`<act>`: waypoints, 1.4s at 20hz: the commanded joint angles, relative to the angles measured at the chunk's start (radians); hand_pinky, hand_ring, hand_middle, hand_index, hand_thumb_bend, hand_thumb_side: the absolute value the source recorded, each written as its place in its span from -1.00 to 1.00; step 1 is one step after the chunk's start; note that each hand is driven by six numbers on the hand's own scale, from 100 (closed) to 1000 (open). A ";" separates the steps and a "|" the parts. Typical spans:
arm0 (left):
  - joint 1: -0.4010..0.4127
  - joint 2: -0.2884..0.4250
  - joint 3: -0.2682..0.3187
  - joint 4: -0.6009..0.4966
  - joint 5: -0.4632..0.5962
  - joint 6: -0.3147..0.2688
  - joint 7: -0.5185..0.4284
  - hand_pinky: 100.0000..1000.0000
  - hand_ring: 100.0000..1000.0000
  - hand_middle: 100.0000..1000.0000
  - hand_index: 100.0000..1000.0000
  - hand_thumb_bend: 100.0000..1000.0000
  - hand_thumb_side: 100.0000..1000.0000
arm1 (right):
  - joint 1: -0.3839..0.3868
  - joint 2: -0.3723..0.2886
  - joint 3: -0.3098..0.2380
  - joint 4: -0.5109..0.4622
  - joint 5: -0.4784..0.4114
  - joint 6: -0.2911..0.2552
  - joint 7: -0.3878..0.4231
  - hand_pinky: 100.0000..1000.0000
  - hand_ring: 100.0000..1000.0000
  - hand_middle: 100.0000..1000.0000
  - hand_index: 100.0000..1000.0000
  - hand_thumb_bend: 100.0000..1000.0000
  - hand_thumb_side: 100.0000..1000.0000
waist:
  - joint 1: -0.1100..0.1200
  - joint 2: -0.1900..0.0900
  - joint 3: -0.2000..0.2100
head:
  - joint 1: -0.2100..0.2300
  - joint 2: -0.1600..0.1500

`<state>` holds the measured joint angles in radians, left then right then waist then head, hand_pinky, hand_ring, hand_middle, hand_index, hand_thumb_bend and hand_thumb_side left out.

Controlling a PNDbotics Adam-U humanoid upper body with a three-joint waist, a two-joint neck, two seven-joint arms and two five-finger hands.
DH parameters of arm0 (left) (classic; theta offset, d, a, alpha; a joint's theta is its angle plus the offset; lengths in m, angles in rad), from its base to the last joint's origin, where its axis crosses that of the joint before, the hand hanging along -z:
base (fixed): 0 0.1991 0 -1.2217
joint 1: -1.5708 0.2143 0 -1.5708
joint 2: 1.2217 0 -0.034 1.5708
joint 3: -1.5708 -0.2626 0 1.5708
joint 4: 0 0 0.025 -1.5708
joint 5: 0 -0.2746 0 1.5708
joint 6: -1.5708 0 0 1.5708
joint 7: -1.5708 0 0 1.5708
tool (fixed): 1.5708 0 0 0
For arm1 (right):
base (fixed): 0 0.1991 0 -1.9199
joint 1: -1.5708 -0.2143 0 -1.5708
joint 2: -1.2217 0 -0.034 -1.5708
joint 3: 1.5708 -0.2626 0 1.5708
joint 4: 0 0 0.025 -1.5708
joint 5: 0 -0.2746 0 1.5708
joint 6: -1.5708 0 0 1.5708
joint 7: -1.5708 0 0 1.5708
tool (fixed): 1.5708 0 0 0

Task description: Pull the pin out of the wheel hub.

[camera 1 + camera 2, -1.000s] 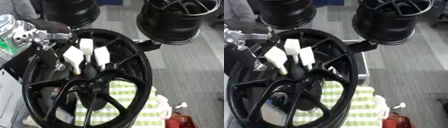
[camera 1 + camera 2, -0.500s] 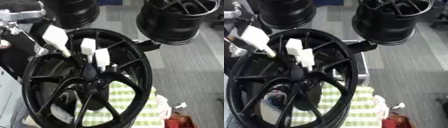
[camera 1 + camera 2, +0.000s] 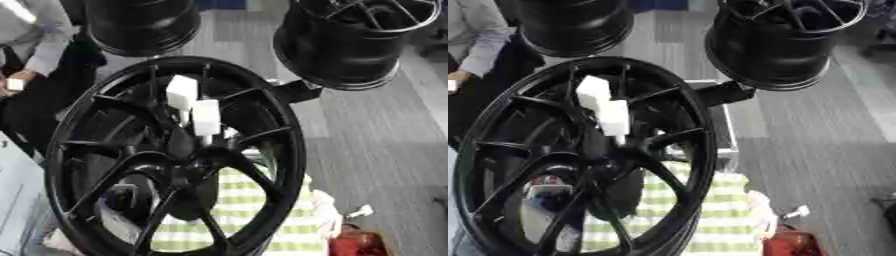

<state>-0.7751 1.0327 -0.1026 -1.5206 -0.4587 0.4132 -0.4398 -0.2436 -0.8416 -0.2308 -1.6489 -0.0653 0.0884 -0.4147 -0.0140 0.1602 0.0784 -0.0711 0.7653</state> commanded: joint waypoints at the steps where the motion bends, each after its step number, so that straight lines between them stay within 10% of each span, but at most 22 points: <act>1: -0.015 0.043 0.068 0.147 -0.039 -0.006 0.068 0.21 -0.12 -0.42 -0.15 -1.00 -1.00 | -0.005 -0.047 -0.018 -0.012 -0.001 0.000 -0.005 0.60 0.55 0.45 0.54 -1.00 0.24 | -0.001 -0.014 0.002 | -0.006 0.005; 18: -0.035 -0.022 0.126 0.623 -0.145 -0.047 0.248 0.23 -0.10 -0.36 -0.09 -1.00 -0.96 | -0.007 -0.043 -0.017 -0.015 -0.003 0.000 -0.006 0.60 0.55 0.45 0.54 -1.00 0.24 | -0.005 -0.009 -0.007 | -0.002 0.005; 22: -0.033 -0.024 0.124 0.637 -0.145 -0.054 0.242 0.47 0.26 0.08 0.30 -0.73 -0.75 | -0.007 -0.042 -0.017 -0.015 -0.004 0.000 -0.006 0.60 0.55 0.45 0.53 -1.00 0.24 | -0.004 -0.009 -0.006 | -0.003 0.005; 25: -0.031 -0.023 0.124 0.646 -0.161 -0.048 0.216 0.81 0.76 0.66 0.69 -0.21 -0.20 | -0.007 -0.042 -0.016 -0.015 -0.005 -0.001 -0.005 0.60 0.55 0.45 0.53 -1.00 0.24 | -0.004 -0.009 -0.006 | -0.004 0.005; 28: -0.031 -0.023 0.129 0.646 -0.178 -0.040 0.197 0.81 0.76 0.66 0.69 -0.21 -0.20 | -0.006 -0.042 -0.017 -0.015 -0.005 -0.001 -0.005 0.60 0.55 0.45 0.53 -1.00 0.24 | -0.004 -0.009 -0.006 | -0.004 0.005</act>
<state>-0.7923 0.9745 0.0104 -0.8673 -0.6257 0.3714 -0.2350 -0.2405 -0.8417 -0.2339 -1.6492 -0.0653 0.0882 -0.4152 -0.0205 0.1625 0.0733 -0.0737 0.7653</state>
